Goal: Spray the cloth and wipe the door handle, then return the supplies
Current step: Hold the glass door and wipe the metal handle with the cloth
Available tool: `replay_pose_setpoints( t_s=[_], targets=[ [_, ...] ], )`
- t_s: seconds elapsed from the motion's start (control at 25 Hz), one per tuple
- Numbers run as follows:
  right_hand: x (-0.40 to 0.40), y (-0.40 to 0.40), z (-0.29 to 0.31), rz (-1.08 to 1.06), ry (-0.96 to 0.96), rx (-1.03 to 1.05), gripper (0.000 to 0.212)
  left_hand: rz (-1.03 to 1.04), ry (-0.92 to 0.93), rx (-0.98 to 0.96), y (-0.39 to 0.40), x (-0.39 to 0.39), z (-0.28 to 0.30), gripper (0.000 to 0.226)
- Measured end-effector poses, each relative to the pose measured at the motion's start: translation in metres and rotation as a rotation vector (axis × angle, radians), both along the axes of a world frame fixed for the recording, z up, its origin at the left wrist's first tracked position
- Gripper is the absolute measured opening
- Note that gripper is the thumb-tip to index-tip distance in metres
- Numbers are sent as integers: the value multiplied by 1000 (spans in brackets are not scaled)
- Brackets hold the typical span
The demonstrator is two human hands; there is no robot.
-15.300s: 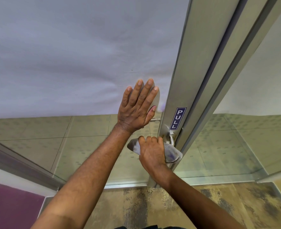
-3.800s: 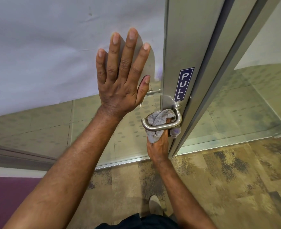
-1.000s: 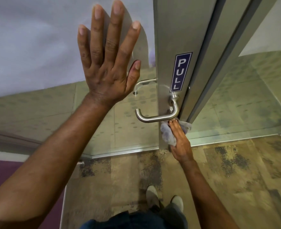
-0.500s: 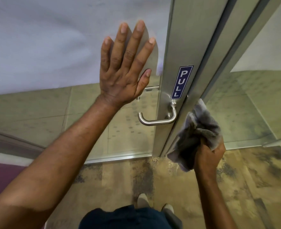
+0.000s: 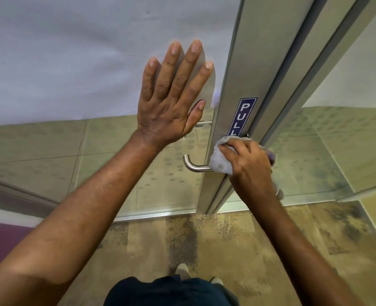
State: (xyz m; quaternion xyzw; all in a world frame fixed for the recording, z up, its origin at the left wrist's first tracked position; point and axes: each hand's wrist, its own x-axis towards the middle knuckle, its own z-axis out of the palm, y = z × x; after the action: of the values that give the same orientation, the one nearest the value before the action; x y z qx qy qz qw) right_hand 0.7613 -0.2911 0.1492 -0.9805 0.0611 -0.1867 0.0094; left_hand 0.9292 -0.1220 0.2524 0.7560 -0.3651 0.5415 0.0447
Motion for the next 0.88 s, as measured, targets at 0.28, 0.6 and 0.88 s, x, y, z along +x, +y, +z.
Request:
replay_pose_setpoints(
  t_s=[0.28, 0.6, 0.88],
  targets=[
    [-2, -4, 11, 115, 75, -237, 42, -7, 7, 0, 1, 0, -1, 58],
    [-5, 13, 0, -145, -261, 847, 26, -7, -12, -2, 1, -1, 1, 58],
    [-6, 4, -3, -216, 8, 36, 63, -16, -16, -7, 0, 1, 1, 58]
  ],
)
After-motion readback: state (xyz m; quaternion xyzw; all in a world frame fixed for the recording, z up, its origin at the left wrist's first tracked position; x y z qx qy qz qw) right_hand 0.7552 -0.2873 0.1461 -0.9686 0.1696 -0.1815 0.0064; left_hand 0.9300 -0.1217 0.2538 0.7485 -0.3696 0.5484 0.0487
